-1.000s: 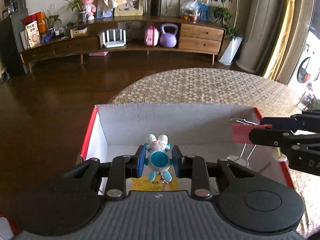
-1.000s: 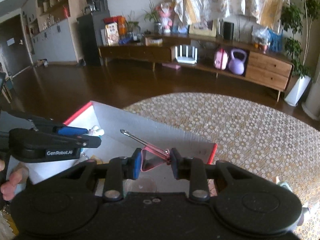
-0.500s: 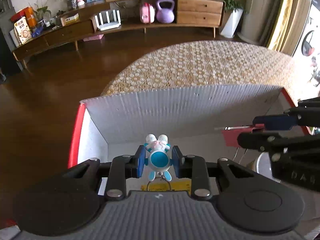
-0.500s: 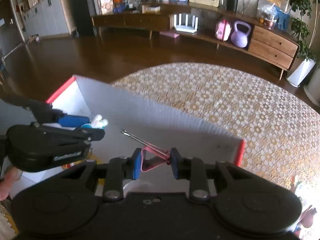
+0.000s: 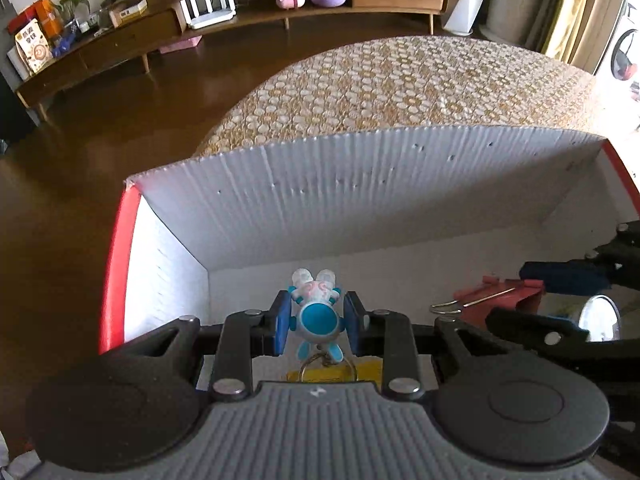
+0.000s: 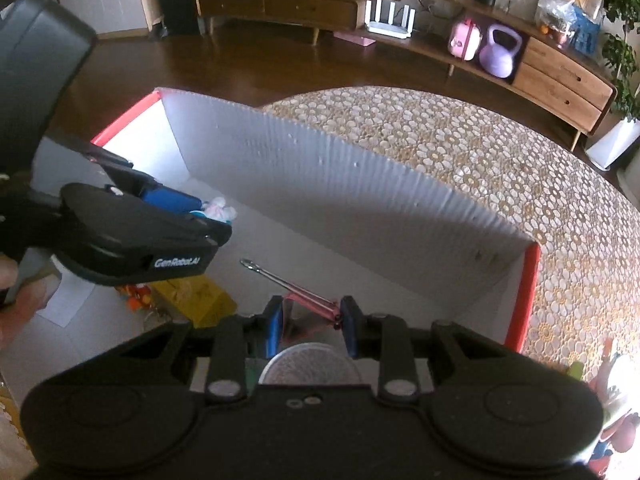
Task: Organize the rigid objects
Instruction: 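Lower both items into the box and open both tools to release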
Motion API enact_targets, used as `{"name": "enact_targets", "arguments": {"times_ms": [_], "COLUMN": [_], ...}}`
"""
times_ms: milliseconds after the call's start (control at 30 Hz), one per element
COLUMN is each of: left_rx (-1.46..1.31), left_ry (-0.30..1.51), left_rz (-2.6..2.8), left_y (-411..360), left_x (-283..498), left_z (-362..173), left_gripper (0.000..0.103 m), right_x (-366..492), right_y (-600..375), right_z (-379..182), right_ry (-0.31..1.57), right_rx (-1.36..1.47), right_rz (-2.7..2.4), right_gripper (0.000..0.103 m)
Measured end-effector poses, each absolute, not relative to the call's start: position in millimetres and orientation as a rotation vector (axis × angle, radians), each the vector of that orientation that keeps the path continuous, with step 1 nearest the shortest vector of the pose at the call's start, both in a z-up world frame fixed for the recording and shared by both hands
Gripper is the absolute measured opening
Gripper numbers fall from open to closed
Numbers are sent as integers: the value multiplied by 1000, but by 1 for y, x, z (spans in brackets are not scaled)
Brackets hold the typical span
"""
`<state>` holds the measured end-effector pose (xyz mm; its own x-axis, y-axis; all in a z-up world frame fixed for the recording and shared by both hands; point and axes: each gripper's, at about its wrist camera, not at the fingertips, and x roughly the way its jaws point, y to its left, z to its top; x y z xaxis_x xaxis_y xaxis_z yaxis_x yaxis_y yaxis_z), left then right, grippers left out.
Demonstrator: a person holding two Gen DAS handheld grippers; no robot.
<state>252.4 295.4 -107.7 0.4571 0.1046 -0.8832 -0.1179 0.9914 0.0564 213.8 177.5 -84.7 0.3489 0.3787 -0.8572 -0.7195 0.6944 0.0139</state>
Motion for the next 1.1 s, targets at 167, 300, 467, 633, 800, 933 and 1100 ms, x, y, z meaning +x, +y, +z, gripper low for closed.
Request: {"name": "enact_targets", "arguments": {"times_ms": [167,300,467,633,800,933,1100], "left_rx": [-10,15,29,45,52,61,79], "left_ry": [1146,1177,1182,1150,1110,1088,1052], "left_rz": [135,136,145,149,151,148,152], "left_y": [293,290,288,285,279,272,263], "left_x": [258,260,258,254,244,236,223], "left_z": [-117,-120,-118,-105,-88,-75,-59], "left_gripper": [28,28,28,29,29,29,29], "right_x": [213,214,210,203,198,191,178], "right_y": [179,179,175,166,155,145,133], "right_z": [-87,-86,-84,-77,-64,-50,-35], "right_ry": [979,983,973,948,925,897,869], "right_rx": [-412,-419,-424,-401,-375,-361,-351], "right_rz": [719,719,715,729,743,750,757], "right_gripper": [33,32,36,42,46,49,52]}}
